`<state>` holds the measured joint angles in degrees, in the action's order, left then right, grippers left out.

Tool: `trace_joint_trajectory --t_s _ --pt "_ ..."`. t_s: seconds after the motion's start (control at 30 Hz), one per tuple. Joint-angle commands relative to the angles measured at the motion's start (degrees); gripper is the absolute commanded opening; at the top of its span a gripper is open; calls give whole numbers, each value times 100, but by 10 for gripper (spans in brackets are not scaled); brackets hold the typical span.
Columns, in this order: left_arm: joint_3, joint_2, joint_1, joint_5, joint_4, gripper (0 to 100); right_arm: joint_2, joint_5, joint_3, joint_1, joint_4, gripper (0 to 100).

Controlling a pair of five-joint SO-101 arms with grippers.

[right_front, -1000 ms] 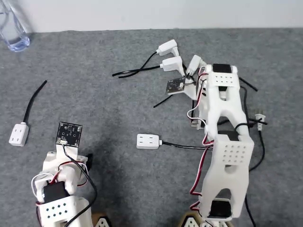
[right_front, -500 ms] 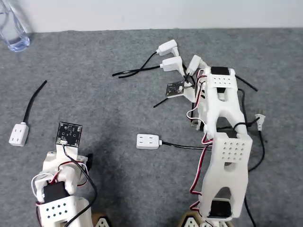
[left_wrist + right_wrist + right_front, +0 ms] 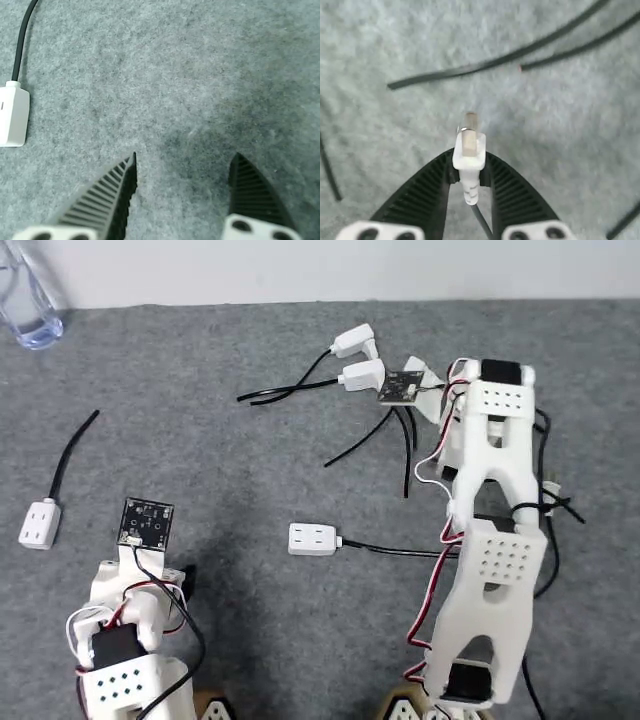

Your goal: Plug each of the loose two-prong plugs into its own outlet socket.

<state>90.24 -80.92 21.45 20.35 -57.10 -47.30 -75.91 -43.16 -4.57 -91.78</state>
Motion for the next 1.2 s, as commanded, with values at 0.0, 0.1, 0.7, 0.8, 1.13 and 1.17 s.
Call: trace_joint_trajectory --t_s 0.0,0.1,0.7,0.8,1.13,1.17 --pt "-22 -35 -53 -35 70 284 -198 70 -255 -101 330 9" --pt "-22 -35 -53 -35 70 284 -400 70 -255 -101 303 9" --pt "-31 -35 -53 -35 88 284 4 527 -237 -286 -1130 220" --pt "-40 -35 -53 -35 97 284 13 651 -237 -233 -1138 219" --pt "-40 -35 -53 -35 97 284 119 677 598 189 -1138 219" --pt "-40 -35 -53 -35 97 284 224 677 703 198 -1138 219"
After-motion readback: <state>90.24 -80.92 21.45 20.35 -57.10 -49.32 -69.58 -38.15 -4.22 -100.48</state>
